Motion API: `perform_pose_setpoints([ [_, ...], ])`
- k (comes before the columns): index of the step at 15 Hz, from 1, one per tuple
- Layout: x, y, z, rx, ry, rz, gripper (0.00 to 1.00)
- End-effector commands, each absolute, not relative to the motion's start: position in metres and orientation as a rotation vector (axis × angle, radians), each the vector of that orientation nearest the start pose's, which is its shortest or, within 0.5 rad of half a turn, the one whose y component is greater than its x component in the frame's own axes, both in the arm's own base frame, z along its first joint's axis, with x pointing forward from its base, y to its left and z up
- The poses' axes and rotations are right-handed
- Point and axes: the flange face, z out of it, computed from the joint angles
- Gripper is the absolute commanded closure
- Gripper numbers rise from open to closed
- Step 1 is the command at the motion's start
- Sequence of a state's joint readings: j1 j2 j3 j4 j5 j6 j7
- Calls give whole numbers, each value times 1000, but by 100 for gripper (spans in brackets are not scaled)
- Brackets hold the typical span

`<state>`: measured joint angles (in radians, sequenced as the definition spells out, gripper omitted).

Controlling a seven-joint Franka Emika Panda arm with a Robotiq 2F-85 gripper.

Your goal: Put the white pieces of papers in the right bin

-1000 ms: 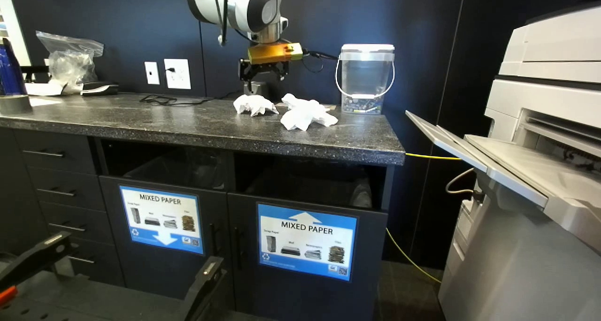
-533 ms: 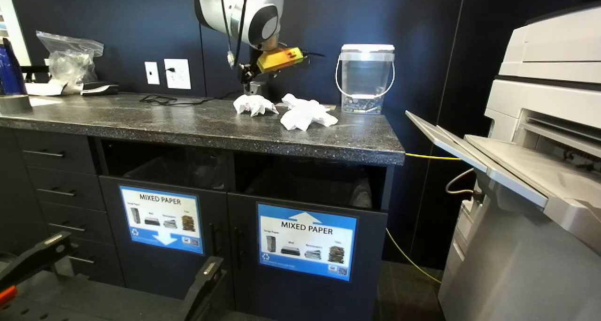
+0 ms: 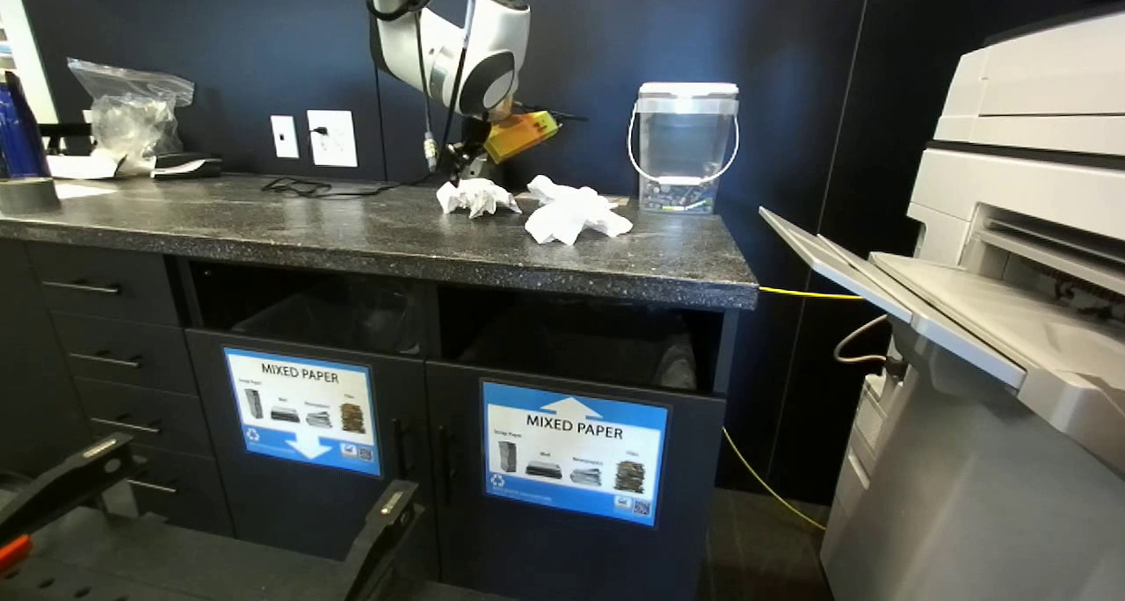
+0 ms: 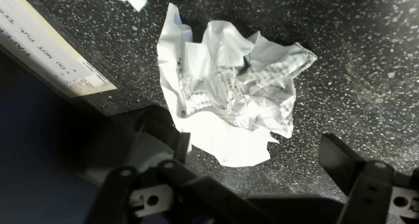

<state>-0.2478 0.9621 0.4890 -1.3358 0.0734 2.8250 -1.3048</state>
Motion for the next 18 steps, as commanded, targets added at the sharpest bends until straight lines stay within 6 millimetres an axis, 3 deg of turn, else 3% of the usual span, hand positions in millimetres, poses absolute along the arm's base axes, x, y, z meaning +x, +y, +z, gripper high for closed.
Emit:
perform_pose_setpoints([
  [1,801,69,247,-2416,-1682,-1115,0],
  [6,811,70,230,-2424,-1707,-1108,0],
  [18,826,67,211,-2510,-1779,-1069,0],
])
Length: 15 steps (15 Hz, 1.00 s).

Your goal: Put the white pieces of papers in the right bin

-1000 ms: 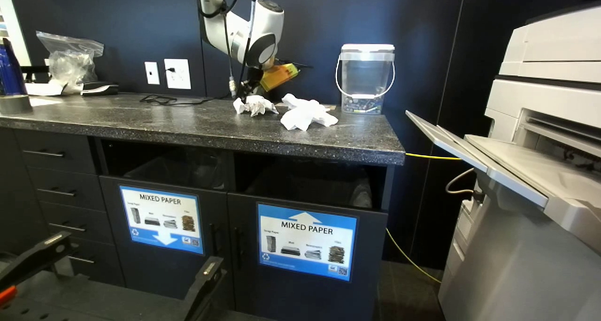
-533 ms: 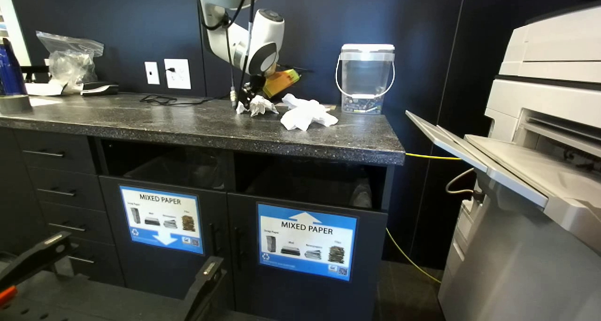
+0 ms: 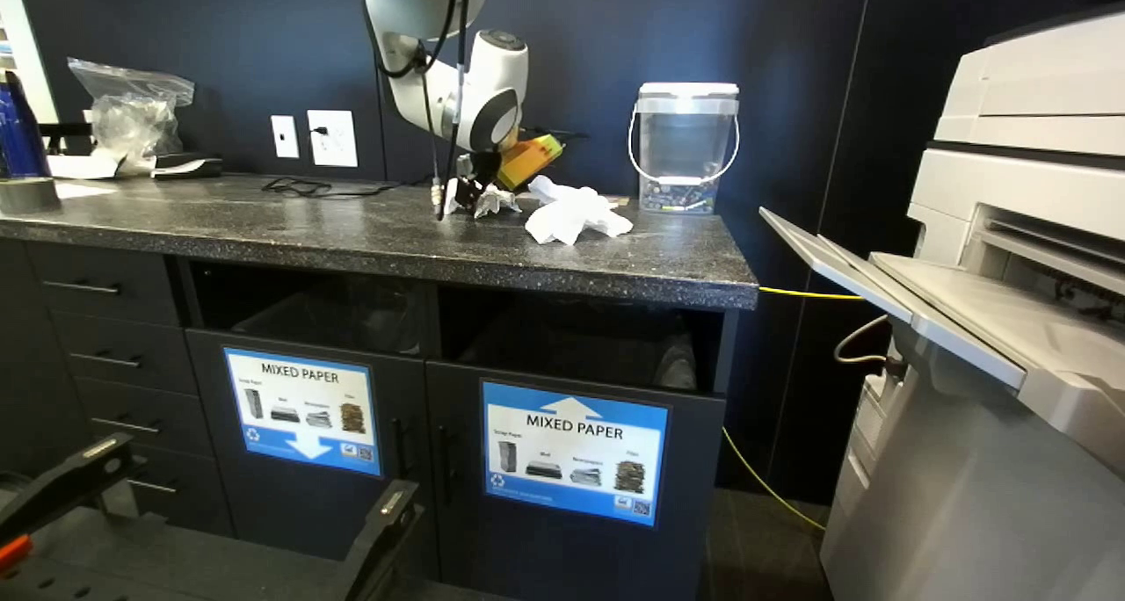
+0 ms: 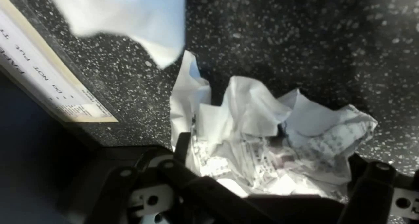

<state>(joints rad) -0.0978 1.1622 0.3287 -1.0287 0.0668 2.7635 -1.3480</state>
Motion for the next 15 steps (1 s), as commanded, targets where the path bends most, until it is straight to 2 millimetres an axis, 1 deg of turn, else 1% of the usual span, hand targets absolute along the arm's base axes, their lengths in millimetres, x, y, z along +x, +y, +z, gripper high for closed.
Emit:
perform_pose_setpoints([
  [1,826,69,210,-2514,-1780,-1072,0],
  [2,827,69,211,-2516,-1779,-1073,25],
  [3,828,67,212,-2518,-1778,-1077,27],
  [4,828,70,211,-2520,-1782,-1076,33],
  [5,828,70,212,-2523,-1786,-1072,41],
  [6,829,69,213,-2528,-1789,-1060,51],
  [7,829,71,212,-2533,-1803,-1037,58],
  [8,828,72,212,-2532,-1815,-1011,66],
  [10,828,75,213,-2547,-1842,-944,80],
  [11,827,78,212,-2557,-1863,-888,88],
  [12,825,80,212,-2570,-1873,-820,92],
  [13,824,84,212,-2575,-1888,-770,94],
  [14,821,88,213,-2578,-1892,-683,93],
  [15,820,91,214,-2572,-1896,-627,91],
])
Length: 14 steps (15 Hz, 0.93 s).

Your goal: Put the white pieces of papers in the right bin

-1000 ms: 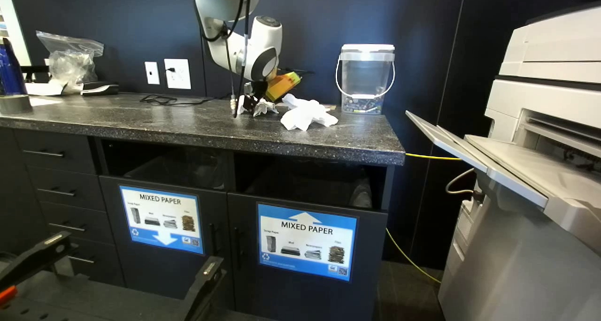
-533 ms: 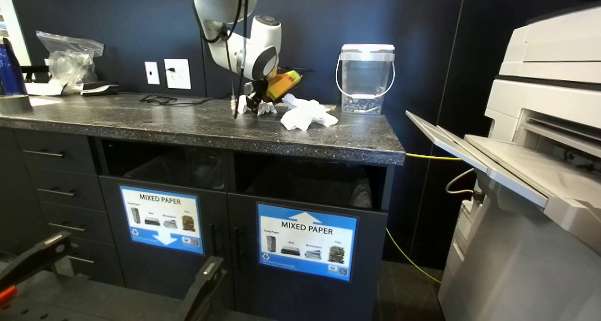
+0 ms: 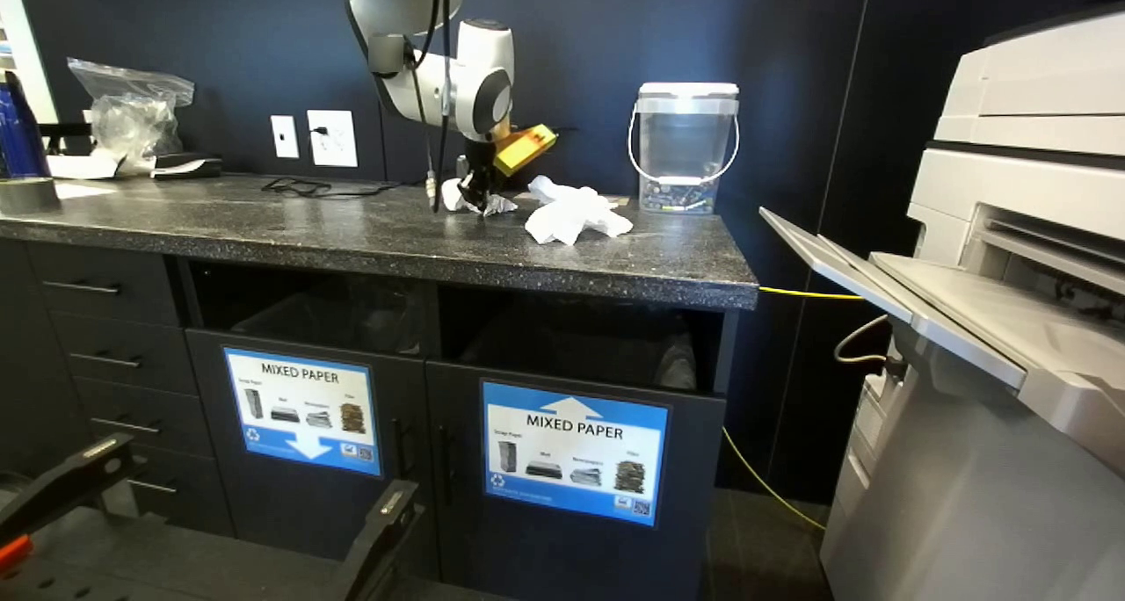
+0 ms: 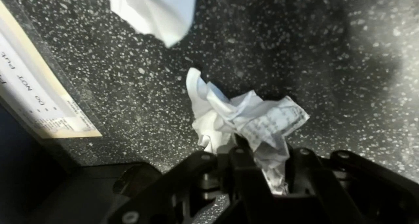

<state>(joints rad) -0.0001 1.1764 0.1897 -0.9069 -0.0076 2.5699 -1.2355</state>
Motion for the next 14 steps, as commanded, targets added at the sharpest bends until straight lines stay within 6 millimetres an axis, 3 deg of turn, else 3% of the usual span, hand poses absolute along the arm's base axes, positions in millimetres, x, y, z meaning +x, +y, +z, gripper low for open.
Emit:
perform_pose_setpoints([
  [1,816,95,217,-2576,-1903,-555,94],
  [8,779,138,228,-2633,-1879,-181,92],
  [14,731,147,233,-2758,-1658,-16,92],
])
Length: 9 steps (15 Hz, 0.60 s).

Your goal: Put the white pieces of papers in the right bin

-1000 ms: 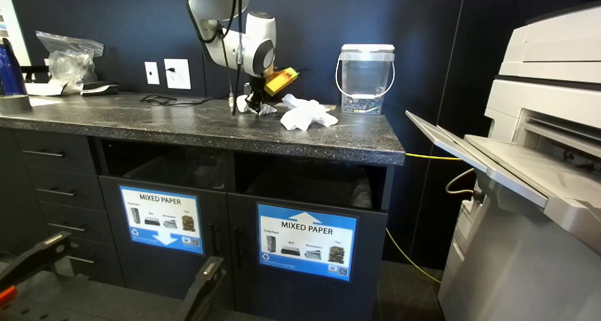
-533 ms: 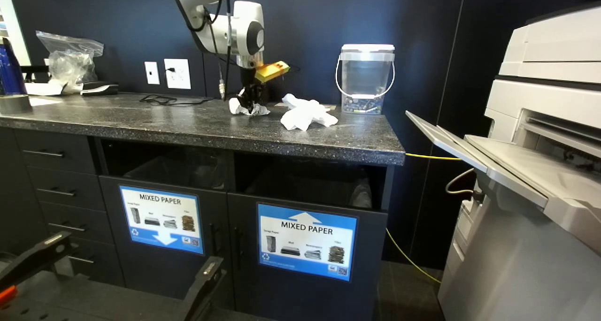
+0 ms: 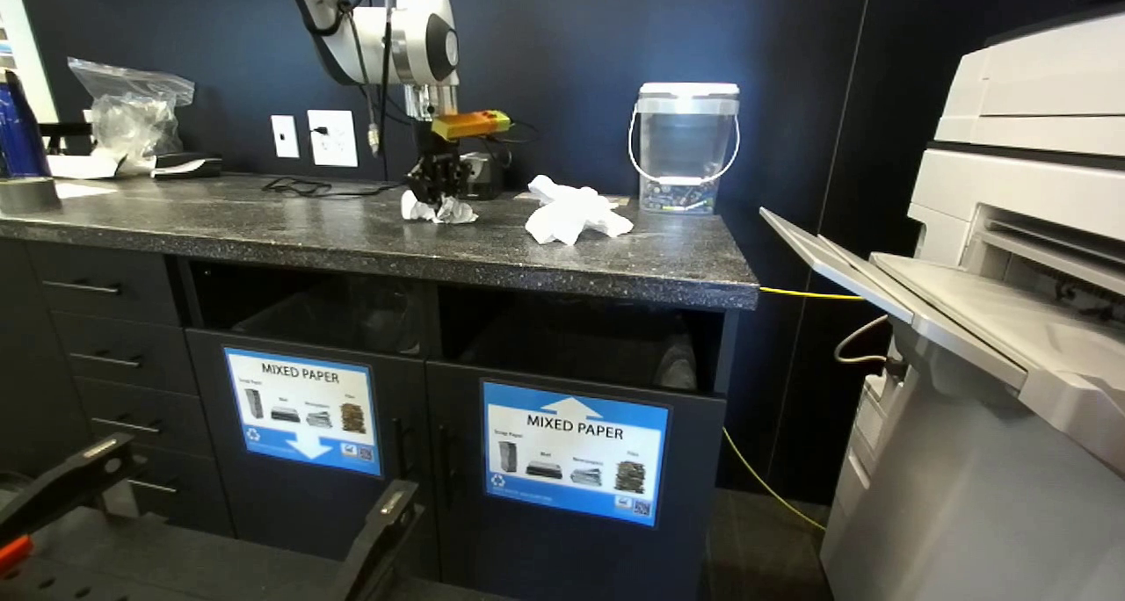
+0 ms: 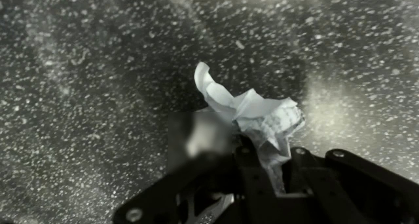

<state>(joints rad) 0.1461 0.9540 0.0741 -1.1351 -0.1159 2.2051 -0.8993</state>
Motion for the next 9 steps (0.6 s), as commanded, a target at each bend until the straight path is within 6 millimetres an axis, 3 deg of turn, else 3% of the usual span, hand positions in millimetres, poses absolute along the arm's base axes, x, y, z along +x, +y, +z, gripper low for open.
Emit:
perform_pose_setpoints([
  [1,723,146,232,-2770,-1621,9,92],
  [9,651,115,222,-2963,-1183,147,92],
])
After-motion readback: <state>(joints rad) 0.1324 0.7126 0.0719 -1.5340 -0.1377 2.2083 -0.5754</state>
